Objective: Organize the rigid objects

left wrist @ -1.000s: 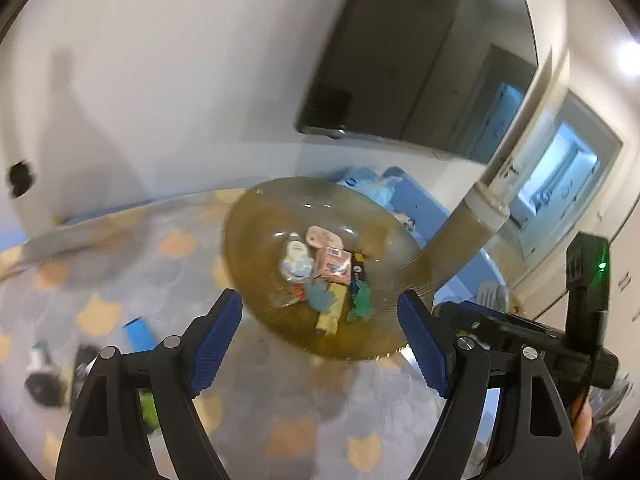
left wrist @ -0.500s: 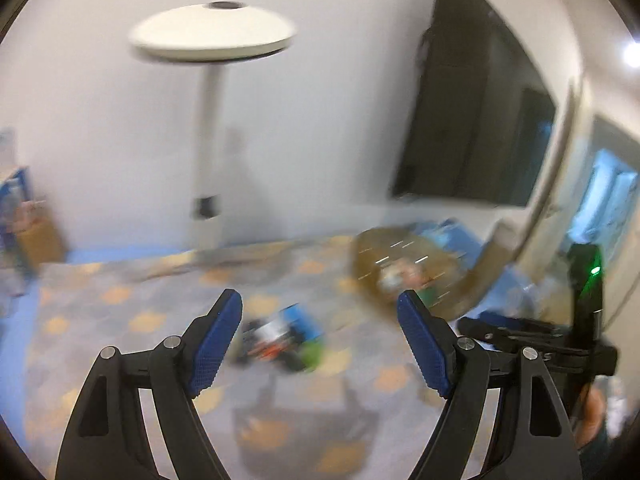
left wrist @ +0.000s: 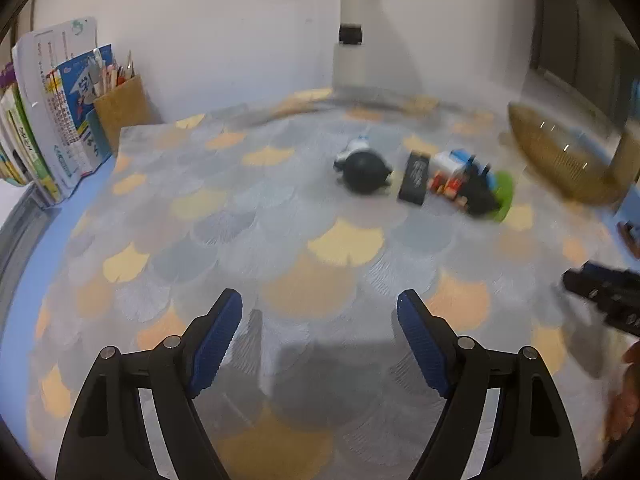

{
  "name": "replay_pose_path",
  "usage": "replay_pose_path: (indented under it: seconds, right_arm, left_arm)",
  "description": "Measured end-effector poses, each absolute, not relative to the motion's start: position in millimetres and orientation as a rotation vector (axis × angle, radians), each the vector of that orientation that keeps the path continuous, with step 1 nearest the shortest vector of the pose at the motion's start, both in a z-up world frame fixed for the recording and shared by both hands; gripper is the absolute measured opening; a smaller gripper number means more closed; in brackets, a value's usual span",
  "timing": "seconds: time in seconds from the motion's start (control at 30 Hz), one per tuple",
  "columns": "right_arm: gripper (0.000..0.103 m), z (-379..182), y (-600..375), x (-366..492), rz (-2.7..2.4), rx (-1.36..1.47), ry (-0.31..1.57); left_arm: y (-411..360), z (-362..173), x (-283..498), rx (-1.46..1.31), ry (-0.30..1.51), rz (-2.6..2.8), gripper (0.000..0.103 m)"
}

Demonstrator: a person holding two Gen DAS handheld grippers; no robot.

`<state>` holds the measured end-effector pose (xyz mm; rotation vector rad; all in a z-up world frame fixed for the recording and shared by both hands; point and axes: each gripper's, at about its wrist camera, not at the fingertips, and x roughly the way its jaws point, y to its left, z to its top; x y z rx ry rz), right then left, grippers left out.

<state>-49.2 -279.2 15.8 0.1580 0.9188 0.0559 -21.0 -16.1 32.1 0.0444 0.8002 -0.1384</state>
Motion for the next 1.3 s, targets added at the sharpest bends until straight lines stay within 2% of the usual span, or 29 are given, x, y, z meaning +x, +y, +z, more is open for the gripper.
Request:
replay_pose_path:
  seconds: [0.07,0.13,0.23,0.27,0.53,1.3]
  right_arm:
    - [0.064,14,-279,-48,0.055,0.16,0.912]
    - [0.065,11,-280,-48,0.059,0.171,0.926]
    - [0.077,12,-273,-48,0.06,0.135,0.929]
    - [0.078,12,-270,-48,0.058,0.12,0.933]
    - [0.078,11,-253,-50,0.057,0.023,0.935]
    - [0.084,9,-252,-50,0.056,0.037,0.949]
  left_arm:
    - [-13,30,-23,0.043,0.803,-0.125,0.085]
    - [-14,29,-23,0.043,0.814,-0.139,0.085]
    - [-20,29,-26,0.06,0.802,-0.138,0.085]
    - [-22,28,-27,0.069,0.801,-0.136,0.085]
    - [-40,25,-32,0.178,0.794,-0.134,0.086]
    - [-36,25,-30,0.165,0.804,-0.13,0.087]
